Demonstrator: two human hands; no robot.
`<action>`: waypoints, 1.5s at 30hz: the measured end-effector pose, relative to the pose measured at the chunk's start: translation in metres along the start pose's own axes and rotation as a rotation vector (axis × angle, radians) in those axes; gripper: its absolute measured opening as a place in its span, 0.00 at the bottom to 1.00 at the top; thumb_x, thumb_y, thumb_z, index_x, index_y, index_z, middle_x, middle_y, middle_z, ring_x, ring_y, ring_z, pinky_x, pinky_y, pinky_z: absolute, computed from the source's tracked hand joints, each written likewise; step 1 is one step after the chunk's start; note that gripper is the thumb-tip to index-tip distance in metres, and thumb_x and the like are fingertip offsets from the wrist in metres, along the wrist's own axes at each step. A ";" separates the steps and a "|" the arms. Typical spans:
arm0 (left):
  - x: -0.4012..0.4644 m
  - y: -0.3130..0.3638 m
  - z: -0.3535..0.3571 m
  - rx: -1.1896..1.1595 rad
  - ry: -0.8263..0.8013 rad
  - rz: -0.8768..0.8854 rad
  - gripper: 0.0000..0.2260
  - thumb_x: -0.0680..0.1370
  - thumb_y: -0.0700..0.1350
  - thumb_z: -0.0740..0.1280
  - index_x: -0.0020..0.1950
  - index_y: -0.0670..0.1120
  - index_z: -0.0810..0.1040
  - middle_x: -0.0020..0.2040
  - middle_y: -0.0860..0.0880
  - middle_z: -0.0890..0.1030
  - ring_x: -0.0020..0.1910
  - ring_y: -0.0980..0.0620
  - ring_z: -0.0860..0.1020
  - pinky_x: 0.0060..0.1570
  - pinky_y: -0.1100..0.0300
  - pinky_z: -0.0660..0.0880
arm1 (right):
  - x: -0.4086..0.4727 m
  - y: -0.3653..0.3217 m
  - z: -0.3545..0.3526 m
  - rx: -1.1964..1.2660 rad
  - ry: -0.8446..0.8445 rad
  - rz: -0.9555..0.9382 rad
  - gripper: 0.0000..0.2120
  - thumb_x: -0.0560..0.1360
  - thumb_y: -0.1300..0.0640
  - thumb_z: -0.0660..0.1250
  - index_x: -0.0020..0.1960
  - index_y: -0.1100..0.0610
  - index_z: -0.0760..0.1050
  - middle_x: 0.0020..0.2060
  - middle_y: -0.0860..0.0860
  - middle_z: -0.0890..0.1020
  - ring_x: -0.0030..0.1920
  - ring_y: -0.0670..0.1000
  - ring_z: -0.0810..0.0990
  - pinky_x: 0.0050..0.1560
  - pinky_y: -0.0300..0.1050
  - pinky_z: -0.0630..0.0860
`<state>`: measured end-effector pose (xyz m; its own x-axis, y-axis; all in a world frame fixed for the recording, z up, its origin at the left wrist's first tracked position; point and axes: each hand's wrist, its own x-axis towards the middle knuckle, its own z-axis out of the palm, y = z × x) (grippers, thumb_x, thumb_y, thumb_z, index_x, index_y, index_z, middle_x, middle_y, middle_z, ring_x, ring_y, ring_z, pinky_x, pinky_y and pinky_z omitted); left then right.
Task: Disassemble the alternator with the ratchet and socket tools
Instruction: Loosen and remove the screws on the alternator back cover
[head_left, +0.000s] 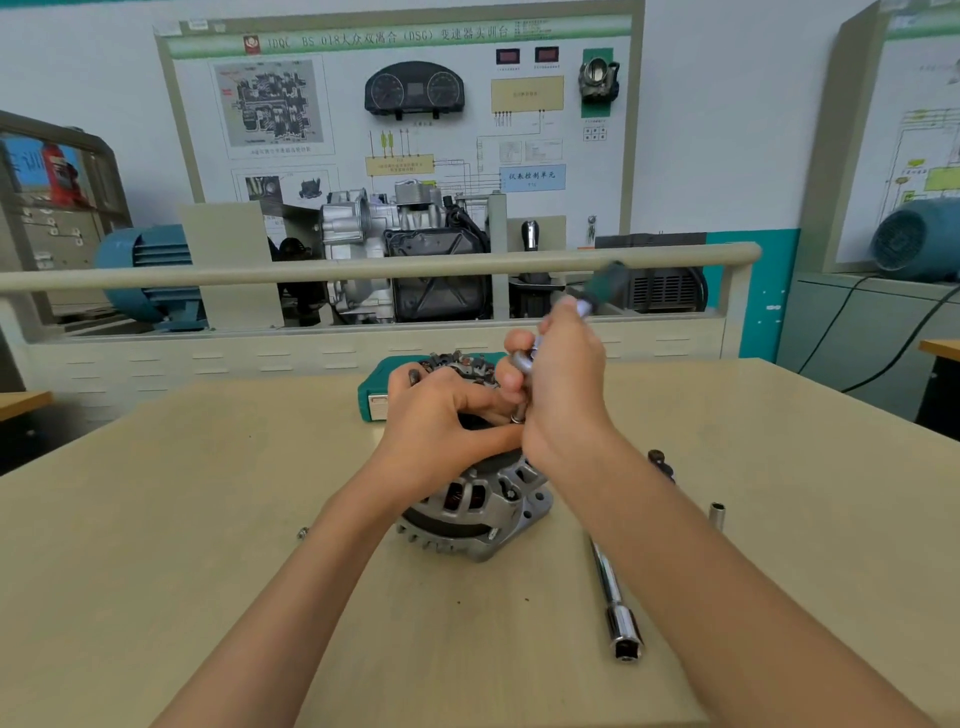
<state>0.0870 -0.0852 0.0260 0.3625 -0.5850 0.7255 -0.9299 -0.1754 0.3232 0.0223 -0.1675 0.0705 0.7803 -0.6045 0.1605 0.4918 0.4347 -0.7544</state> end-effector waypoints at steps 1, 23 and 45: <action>0.000 -0.002 -0.001 0.004 -0.009 0.007 0.06 0.67 0.57 0.70 0.34 0.56 0.81 0.34 0.65 0.81 0.41 0.70 0.72 0.56 0.70 0.50 | 0.004 -0.004 0.000 -0.075 -0.080 0.086 0.15 0.82 0.51 0.51 0.38 0.54 0.61 0.17 0.45 0.68 0.14 0.44 0.61 0.16 0.31 0.56; -0.002 -0.002 -0.007 -0.017 -0.035 -0.006 0.11 0.69 0.51 0.74 0.35 0.68 0.77 0.40 0.75 0.75 0.51 0.65 0.68 0.55 0.77 0.47 | 0.011 -0.014 -0.003 -0.280 -0.467 0.285 0.16 0.82 0.51 0.52 0.37 0.54 0.62 0.18 0.45 0.66 0.14 0.43 0.60 0.18 0.34 0.50; -0.002 -0.006 -0.002 -0.021 -0.009 0.004 0.05 0.69 0.53 0.73 0.37 0.63 0.79 0.32 0.67 0.79 0.43 0.61 0.70 0.55 0.66 0.53 | 0.005 -0.008 -0.008 -0.034 -0.355 0.196 0.16 0.82 0.52 0.51 0.37 0.55 0.63 0.18 0.45 0.67 0.13 0.43 0.60 0.16 0.31 0.52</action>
<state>0.0921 -0.0815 0.0238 0.3580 -0.5925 0.7216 -0.9299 -0.1566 0.3328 0.0191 -0.1800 0.0723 0.9460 -0.2411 0.2168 0.3118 0.4932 -0.8121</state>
